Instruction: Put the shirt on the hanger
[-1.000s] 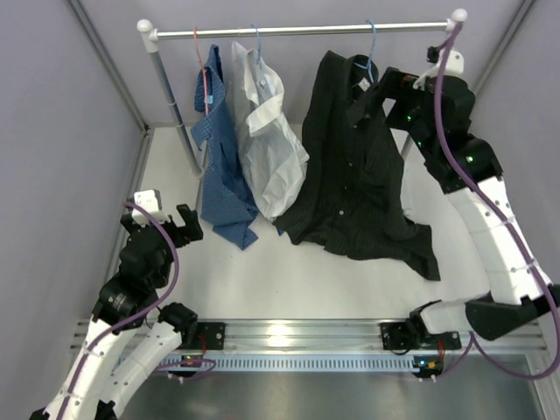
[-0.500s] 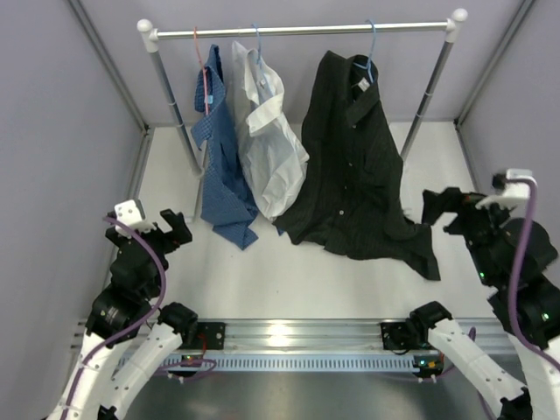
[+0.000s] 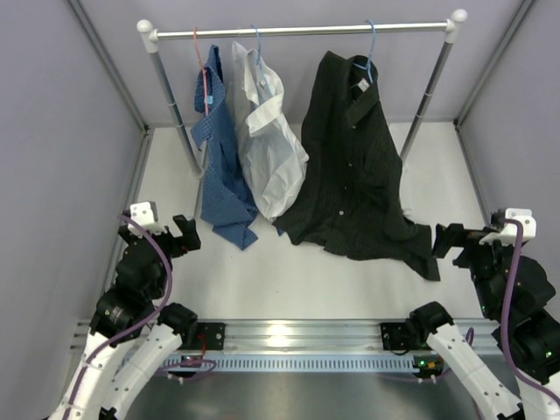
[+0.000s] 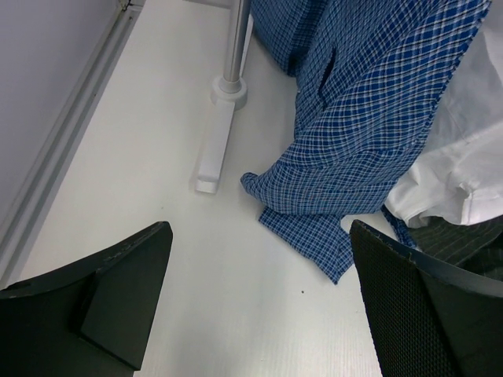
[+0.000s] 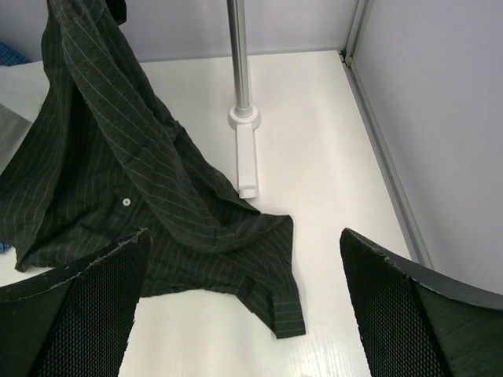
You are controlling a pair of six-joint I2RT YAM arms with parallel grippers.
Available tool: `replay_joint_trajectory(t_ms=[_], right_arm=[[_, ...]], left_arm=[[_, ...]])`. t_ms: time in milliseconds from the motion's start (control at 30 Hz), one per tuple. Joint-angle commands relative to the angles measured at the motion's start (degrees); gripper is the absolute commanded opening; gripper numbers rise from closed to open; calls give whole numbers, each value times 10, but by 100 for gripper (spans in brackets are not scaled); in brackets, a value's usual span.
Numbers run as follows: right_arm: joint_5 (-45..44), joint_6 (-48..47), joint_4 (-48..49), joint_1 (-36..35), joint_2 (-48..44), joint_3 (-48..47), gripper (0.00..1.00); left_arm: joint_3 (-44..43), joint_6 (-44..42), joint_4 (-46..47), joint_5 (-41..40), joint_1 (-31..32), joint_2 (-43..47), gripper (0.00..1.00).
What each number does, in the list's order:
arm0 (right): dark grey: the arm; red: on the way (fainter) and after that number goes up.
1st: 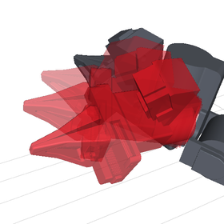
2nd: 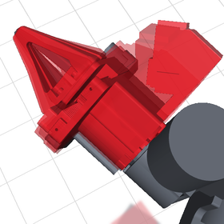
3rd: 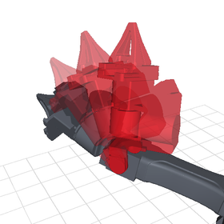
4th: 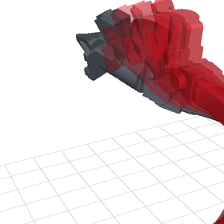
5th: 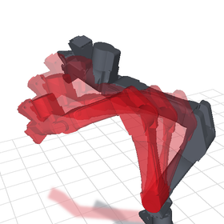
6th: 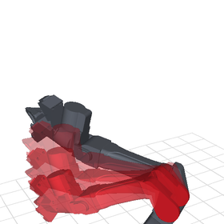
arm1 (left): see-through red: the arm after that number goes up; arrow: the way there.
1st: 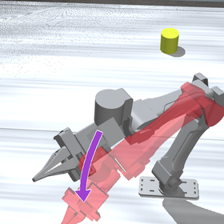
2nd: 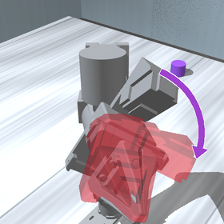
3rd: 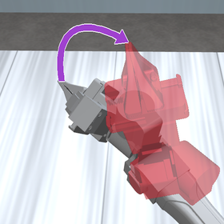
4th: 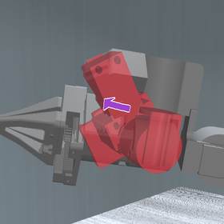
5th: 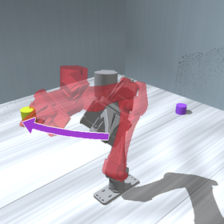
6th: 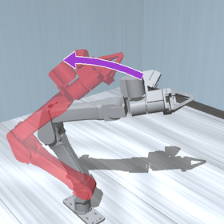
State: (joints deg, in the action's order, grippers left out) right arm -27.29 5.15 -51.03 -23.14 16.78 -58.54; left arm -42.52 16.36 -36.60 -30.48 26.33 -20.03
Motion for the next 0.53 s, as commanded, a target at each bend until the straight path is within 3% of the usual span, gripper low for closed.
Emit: replay_joint_trajectory(t_ms=[0, 500], right_arm=[[-3, 0, -7, -2, -2, -3, 100], [-5, -1, -7, -1, 12, -3, 99]], left_arm=[[3, -8, 9, 16, -2, 24, 98], [7, -7, 9, 38, -2, 46, 98]])
